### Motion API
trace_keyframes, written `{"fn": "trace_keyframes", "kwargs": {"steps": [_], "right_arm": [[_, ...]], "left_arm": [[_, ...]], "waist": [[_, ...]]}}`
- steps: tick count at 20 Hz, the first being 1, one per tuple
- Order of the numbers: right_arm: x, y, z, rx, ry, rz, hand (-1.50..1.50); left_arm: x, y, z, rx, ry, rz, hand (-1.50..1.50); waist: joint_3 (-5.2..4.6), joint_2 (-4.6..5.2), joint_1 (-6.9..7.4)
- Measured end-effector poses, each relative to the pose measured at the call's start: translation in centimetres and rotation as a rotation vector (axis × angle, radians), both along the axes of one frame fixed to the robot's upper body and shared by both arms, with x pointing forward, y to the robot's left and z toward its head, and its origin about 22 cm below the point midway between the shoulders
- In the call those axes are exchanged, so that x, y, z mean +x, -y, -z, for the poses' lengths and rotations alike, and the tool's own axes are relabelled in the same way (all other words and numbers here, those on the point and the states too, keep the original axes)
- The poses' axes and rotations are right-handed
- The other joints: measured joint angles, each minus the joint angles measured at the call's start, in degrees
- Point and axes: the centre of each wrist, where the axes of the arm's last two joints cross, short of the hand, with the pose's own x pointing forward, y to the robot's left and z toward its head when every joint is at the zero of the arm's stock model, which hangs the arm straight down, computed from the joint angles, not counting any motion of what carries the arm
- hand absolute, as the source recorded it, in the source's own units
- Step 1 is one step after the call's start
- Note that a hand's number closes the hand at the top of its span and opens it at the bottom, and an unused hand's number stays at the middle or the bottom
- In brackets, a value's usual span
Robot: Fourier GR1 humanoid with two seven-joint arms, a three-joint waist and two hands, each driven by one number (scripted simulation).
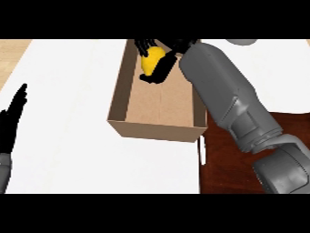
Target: Pick the lemon from the tray and place it in the cardboard box
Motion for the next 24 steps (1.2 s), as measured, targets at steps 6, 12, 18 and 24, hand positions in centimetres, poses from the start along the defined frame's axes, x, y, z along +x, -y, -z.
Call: {"fn": "trace_keyframes", "kwargs": {"steps": [6,12,18,24], "right_arm": [[-0.5,-0.5,2.5,-0.050,-0.030,0.099,-1.50],[-0.8,-0.1,4.2,-0.078,-0.154,0.142,-1.50],[-0.9,0.0,4.5,0.026,-0.165,0.127,-1.50],[-0.7,0.1,3.9,0.241,-0.182,0.139,-1.50]], "left_arm": [[0.7,1.4,-0.1,0.001,0.014,0.033,0.00],[1.4,2.2,-0.3,-0.001,0.014,0.060,0.00],[2.4,2.5,-0.8,0.002,0.025,0.065,0.00],[1.7,1.8,-0.5,0.007,0.021,0.055,0.00]], "waist": [[-0.01,0.47,1.88],[-0.02,0.88,3.19],[0.01,1.10,3.77],[0.05,0.91,3.01]]}}
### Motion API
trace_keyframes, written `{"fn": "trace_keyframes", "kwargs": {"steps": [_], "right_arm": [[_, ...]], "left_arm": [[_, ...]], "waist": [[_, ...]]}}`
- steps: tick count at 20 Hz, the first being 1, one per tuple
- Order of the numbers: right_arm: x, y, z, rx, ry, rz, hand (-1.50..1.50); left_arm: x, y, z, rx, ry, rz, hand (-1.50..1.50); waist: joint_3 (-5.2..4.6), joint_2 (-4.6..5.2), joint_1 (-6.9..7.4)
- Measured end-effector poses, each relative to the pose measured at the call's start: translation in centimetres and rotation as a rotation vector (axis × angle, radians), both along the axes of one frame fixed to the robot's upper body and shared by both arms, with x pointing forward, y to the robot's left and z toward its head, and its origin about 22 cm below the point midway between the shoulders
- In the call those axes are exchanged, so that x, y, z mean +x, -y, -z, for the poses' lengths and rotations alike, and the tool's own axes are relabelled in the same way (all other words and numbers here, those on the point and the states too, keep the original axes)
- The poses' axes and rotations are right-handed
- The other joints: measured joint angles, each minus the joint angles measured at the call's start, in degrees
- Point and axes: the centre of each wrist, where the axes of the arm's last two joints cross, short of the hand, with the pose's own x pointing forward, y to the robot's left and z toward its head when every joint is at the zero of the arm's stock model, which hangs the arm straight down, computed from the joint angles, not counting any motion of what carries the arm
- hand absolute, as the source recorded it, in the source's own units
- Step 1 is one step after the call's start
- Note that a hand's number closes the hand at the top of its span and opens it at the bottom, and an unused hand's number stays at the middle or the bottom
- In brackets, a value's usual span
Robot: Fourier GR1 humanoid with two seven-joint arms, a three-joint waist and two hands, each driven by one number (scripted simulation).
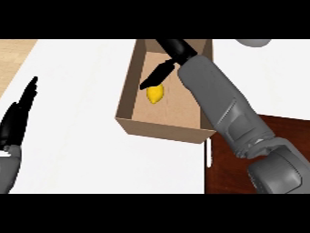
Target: Pick the lemon from the tray and place it in the cardboard box
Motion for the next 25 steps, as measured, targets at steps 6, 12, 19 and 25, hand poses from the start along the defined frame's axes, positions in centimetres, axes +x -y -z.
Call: {"fn": "trace_keyframes", "kwargs": {"steps": [6,12,19,25], "right_arm": [[1.1,2.8,-1.8,0.173,-0.051,0.023,-1.50],[2.3,9.3,-3.4,0.244,-0.080,0.073,-1.50],[2.2,18.0,-4.1,0.250,-0.074,0.151,-1.50],[1.4,23.7,-5.4,0.192,-0.062,0.181,-1.50]], "left_arm": [[-0.7,-0.1,0.8,-0.004,-0.001,-0.015,0.00],[-0.4,0.0,0.5,-0.006,0.005,-0.018,0.00],[-0.5,-0.1,0.1,-0.001,0.017,-0.006,0.00],[-0.1,-0.2,-0.6,-0.004,0.022,-0.001,0.00]], "waist": [[0.01,0.04,-1.17],[0.03,0.42,-1.25],[0.13,1.05,-0.34],[0.23,1.42,0.23]]}}
